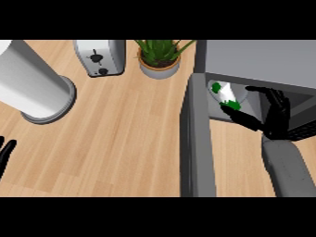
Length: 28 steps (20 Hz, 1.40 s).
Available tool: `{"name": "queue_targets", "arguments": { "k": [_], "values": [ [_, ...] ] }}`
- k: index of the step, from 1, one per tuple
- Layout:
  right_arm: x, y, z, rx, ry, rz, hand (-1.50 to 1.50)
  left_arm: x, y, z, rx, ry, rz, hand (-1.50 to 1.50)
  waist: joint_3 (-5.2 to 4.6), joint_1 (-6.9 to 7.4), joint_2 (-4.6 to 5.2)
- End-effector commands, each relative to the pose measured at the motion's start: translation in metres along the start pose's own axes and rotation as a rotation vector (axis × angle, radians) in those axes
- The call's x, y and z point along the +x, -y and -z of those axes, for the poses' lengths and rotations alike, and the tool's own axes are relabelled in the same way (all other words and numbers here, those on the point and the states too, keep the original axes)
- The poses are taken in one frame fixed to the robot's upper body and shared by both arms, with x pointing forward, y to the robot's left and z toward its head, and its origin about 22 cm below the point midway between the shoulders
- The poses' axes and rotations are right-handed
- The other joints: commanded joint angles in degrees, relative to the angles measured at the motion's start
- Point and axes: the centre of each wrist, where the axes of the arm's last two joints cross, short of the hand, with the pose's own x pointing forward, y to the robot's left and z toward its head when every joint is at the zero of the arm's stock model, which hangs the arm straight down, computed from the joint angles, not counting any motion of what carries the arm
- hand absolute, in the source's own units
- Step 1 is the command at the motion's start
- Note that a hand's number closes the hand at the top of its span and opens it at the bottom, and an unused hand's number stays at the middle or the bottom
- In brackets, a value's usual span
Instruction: Pick up the milk, place it into the microwave and close the microwave
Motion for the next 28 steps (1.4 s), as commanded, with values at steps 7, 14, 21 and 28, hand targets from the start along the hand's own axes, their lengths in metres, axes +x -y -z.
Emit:
{"name": "queue_targets", "arguments": {
  "k": [7, 14, 21, 28],
  "values": [
    [0.001, -0.044, 0.016, 0.051, -0.304, 0.122, -1.50, -0.005, 0.007, 0.011, -0.040, 0.003, 0.000, -1.50, 0.21, 2.62, 2.68],
    [-0.001, -0.050, 0.023, 0.064, -0.339, 0.096, -1.50, -0.007, 0.016, 0.017, -0.071, 0.009, -0.003, -1.50, 0.12, 1.86, 2.33],
    [-0.008, -0.046, 0.025, 0.102, -0.364, 0.100, -1.50, -0.012, 0.025, 0.020, -0.060, -0.008, -0.014, -1.50, 0.23, -0.01, 2.12],
    [-0.009, -0.050, 0.036, 0.144, -0.396, 0.170, -1.50, -0.011, 0.031, 0.020, -0.051, -0.009, -0.007, -1.50, 0.25, -1.36, 1.12]
  ]
}}
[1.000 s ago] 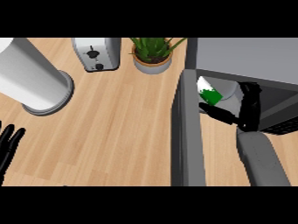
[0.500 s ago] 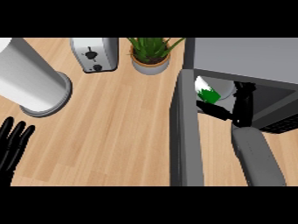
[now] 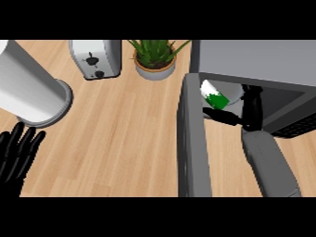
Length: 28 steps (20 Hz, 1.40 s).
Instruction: Pick up the milk, place it into the microwave and close the microwave
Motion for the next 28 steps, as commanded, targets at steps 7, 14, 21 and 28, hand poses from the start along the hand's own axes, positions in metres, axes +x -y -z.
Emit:
{"name": "queue_targets", "arguments": {
  "k": [7, 14, 21, 28],
  "values": [
    [-0.008, -0.019, 0.018, 0.031, -0.349, 0.142, -1.50, -0.006, 0.010, 0.006, -0.004, -0.018, 0.004, -1.50, 0.27, -1.63, 1.86],
    [-0.010, -0.023, 0.007, 0.108, -0.365, 0.284, -1.50, -0.017, 0.021, 0.011, -0.037, -0.058, -0.033, -1.50, 0.25, -4.64, 1.02],
    [-0.020, -0.013, -0.011, 0.152, -0.384, 0.383, -1.50, -0.027, 0.031, 0.021, -0.165, -0.096, -0.015, -1.50, 0.25, -6.61, 0.81],
    [-0.026, -0.011, -0.022, 0.131, -0.430, 0.427, -1.50, -0.054, 0.032, 0.035, -0.306, -0.140, 0.023, 1.50, 0.18, -7.97, -0.09]
  ]
}}
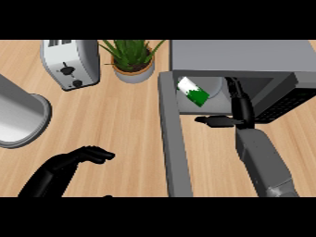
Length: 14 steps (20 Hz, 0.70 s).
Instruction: Pick up the milk, place it into the microwave and close the microwave
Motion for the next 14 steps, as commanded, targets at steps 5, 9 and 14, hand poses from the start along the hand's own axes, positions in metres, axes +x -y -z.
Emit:
{"name": "queue_targets", "arguments": {
  "k": [5, 9, 14],
  "values": [
    [-0.004, 0.028, -0.031, 0.032, -0.077, 0.063, -1.50, -0.045, 0.026, 0.024, -0.104, -0.069, 0.020, 1.50, 0.13, -1.55, -0.14],
    [-0.003, 0.026, -0.082, 0.046, -0.092, 0.061, -1.50, -0.037, 0.035, 0.049, -0.109, -0.072, 0.131, 1.50, 0.12, -2.28, -0.34],
    [0.018, 0.055, -0.091, 0.065, -0.069, 0.039, -1.50, -0.062, 0.052, 0.070, -0.284, -0.165, 0.114, 1.50, 0.10, -2.71, -0.23]
  ]
}}
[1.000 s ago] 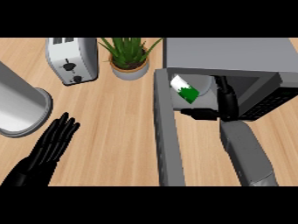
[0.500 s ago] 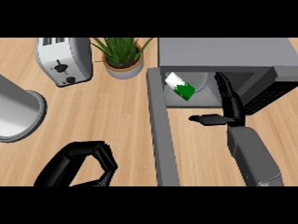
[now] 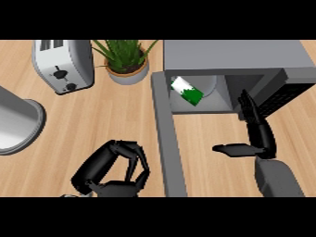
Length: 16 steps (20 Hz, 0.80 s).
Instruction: Pick up the milk, place it into the microwave and close the microwave
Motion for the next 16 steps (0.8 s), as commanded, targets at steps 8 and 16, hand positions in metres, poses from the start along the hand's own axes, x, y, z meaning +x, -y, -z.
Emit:
{"name": "queue_targets", "arguments": {
  "k": [8, 16],
  "values": [
    [0.063, 0.027, -0.041, -0.027, 0.058, -0.013, -1.50, -0.045, 0.067, 0.040, -0.182, -0.054, -0.049, 1.50, 0.00, 0.02, 0.20],
    [0.099, 0.057, -0.074, -0.041, 0.108, 0.004, -1.50, -0.043, 0.119, 0.070, -0.266, -0.076, 0.088, 1.50, -0.01, -1.26, 0.37]
  ]
}}
